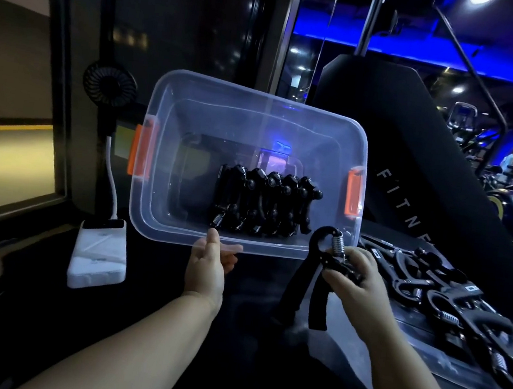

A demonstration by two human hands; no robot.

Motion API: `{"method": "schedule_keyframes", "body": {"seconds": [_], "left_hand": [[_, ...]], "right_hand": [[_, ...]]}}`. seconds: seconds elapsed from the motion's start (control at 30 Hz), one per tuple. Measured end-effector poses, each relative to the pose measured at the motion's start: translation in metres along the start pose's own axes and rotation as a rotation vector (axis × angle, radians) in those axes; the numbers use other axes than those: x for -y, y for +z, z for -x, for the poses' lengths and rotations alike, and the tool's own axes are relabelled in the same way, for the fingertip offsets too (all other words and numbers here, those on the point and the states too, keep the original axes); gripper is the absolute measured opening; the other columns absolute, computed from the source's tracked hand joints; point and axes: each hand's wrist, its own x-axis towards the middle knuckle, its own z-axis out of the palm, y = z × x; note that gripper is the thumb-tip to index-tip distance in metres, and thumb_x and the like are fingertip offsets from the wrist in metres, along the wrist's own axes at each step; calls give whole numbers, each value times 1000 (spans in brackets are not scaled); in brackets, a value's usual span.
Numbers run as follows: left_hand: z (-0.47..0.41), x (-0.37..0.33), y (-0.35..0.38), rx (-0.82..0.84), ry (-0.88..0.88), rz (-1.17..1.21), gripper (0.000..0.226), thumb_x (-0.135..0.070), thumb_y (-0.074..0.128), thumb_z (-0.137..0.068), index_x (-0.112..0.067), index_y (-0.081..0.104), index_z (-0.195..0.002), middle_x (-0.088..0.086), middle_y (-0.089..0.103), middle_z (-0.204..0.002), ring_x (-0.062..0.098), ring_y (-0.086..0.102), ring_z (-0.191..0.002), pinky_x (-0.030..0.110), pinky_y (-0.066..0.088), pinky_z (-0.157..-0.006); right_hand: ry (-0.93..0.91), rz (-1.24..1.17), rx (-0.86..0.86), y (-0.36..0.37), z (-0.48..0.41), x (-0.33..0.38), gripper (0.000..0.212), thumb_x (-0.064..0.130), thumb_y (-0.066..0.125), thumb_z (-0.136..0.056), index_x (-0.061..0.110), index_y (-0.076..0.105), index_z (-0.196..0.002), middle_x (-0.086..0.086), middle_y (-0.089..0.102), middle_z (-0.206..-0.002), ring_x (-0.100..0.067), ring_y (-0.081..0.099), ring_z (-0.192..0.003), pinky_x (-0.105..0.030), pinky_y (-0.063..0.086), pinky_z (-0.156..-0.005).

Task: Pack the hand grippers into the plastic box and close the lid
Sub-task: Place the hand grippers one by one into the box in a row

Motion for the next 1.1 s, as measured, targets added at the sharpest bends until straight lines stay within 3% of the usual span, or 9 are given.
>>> {"method": "schedule_keyframes", "body": {"seconds": [0.2, 0.3, 0.43, 0.57, 0.63, 0.73, 0.8, 0.9, 1.1], "left_hand": [[1, -1, 0, 17, -6, 3, 33, -43, 35, -98, -16, 53, -92, -4, 73, -69, 10, 60, -67, 24, 44, -65], [0, -1, 0, 24, -7, 1, 33, -44, 35, -98, -16, 53, -93, -4, 73, -69, 9, 60, -66, 24, 44, -65], [-1, 0, -1, 32, 2, -19, 30, -44, 35, -98, -20, 52, -93, -6, 73, -70, 0, 61, -59, 23, 44, -64], [-1, 1, -1, 49, 15, 51, 27, -40, 38, -98, -17, 51, -90, -5, 71, -63, -1, 57, -51, 23, 43, -60], [-1, 0, -2, 61, 34, 69, 32, -37, 37, -99, -14, 53, -85, -6, 67, -57, 0, 55, -49, 21, 43, -58], [0, -1, -2, 81, 29, 74, 36, -34, 36, -100, -5, 55, -90, -5, 67, -57, 3, 52, -51, 20, 43, -57], [1, -3, -2, 69, 12, 101, 27, -32, 37, -100, -11, 52, -90, -2, 69, -62, 5, 52, -52, 22, 44, -60], [2, -6, 1, 56, 3, 135, 23, -29, 38, -100, -13, 49, -88, 5, 68, -64, 6, 50, -51, 21, 43, -57], [1, -4, 2, 37, 18, 206, 20, -26, 41, -99, -14, 49, -86, 1, 65, -57, 5, 48, -45, 16, 41, -49]], "right_hand": [[-23, 135, 76, 0, 3, 7, 84, 8, 69, -82, 66, 30, -129, 16, 60, -113, -13, 64, -97, -42, 54, -86], [-127, 271, 164, 2, -2, 15, 80, 10, 67, -84, 67, 33, -130, 43, 50, -116, -6, 58, -112, -39, 53, -90], [-183, 172, 146, 12, -16, 23, 61, 6, 68, -84, 53, 53, -120, 15, 60, -122, -13, 59, -98, -46, 48, -96], [-296, -50, 67, 34, -37, 49, 53, 0, 68, -82, 45, 59, -111, 21, 65, -107, 2, 59, -91, -15, 47, -81], [-319, -104, 35, 47, -51, 62, 45, 11, 68, -78, 44, 59, -107, 8, 64, -109, -5, 60, -91, -22, 49, -81], [-323, -16, 3, 70, -73, 70, 42, 19, 66, -79, 50, 56, -105, -2, 58, -118, -19, 59, -103, -42, 48, -94], [-334, 71, -22, 86, -89, 69, 44, 15, 68, -81, 42, 55, -114, 0, 54, -122, -17, 54, -112, -36, 44, -99], [-371, 258, -24, 113, -109, 65, 49, 16, 70, -81, 26, 54, -126, -2, 51, -124, -13, 48, -114, -9, 30, -88], [-391, 509, 185, 160, -134, 54, 55, 22, 71, -81, 24, 47, -131, -9, 47, -130, -22, 46, -115, -15, 26, -83]]}}
